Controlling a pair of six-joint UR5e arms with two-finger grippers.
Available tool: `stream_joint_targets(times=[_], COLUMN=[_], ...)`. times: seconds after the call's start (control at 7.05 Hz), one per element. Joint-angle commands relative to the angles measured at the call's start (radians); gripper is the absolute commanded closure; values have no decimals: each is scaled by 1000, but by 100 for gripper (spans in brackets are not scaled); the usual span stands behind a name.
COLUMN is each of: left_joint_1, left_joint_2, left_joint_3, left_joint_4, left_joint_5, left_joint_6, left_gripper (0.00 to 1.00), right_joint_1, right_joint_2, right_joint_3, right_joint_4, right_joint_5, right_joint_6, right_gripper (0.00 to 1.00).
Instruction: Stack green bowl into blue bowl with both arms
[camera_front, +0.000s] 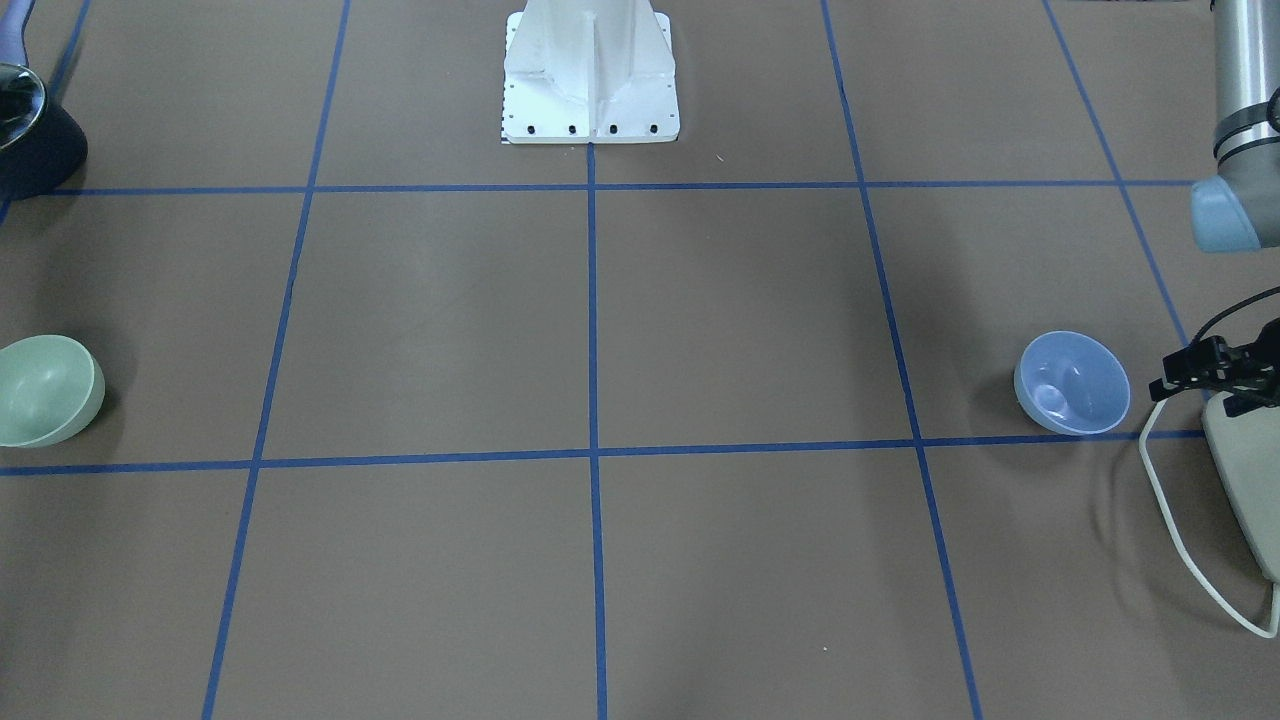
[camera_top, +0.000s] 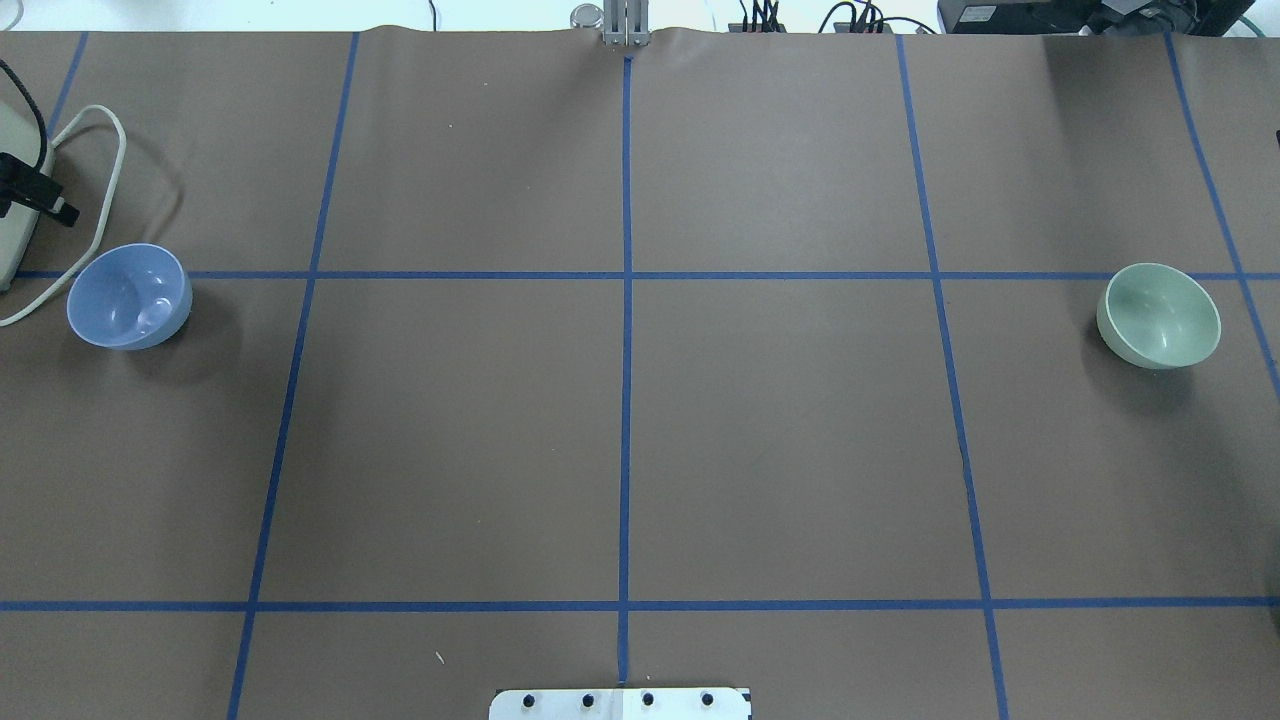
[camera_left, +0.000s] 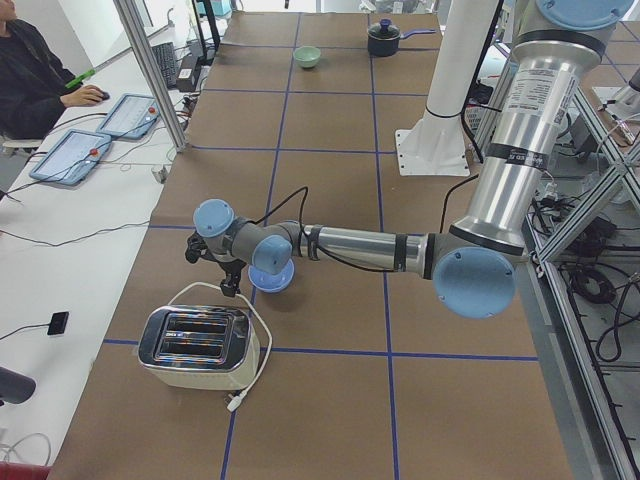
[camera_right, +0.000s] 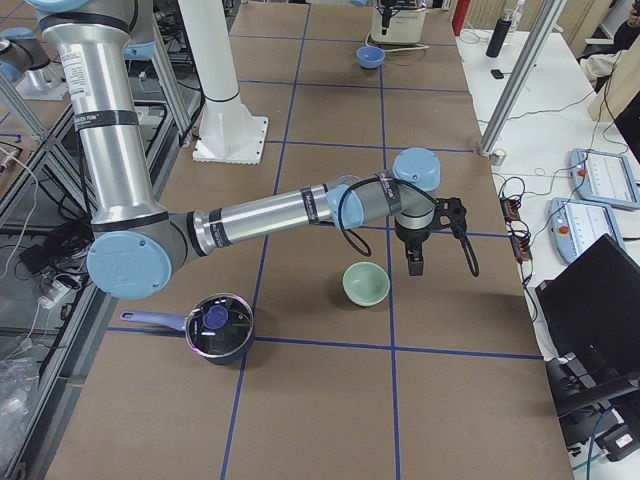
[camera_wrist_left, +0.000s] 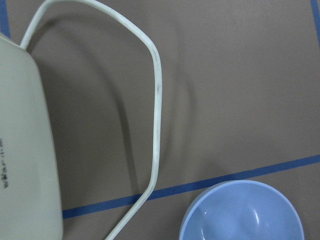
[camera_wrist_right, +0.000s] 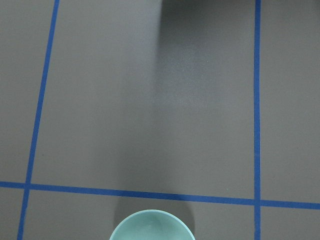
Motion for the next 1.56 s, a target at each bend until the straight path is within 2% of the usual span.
stream_joint_targets(times=[0.0, 0.28, 0.71, 0.99, 1.13, 1.42], left_joint_1=[48, 102, 108, 125, 125, 145], left_joint_2=[-13, -16, 44, 48, 47, 44], left_joint_3=[5, 20, 11, 16, 16, 16], left_joint_4=[-2, -5, -72, -80, -80, -80], left_joint_5=[70, 142, 141, 142, 142, 142], left_joint_6=[0, 4, 0, -3, -15, -37], left_gripper=[3, 3, 3, 10, 21, 59], right_joint_1=[0, 0, -9, -12, -14, -15], right_joint_2=[2, 2, 5, 7, 5, 5], right_joint_3=[7, 5, 5, 5, 5, 5], right_joint_4=[-6, -6, -14, -14, -12, -14], right_joint_5=[1, 1, 1, 1, 1, 0], right_joint_6=[0, 0, 0, 0, 0, 0], right_gripper=[1, 1, 1, 1, 1, 1])
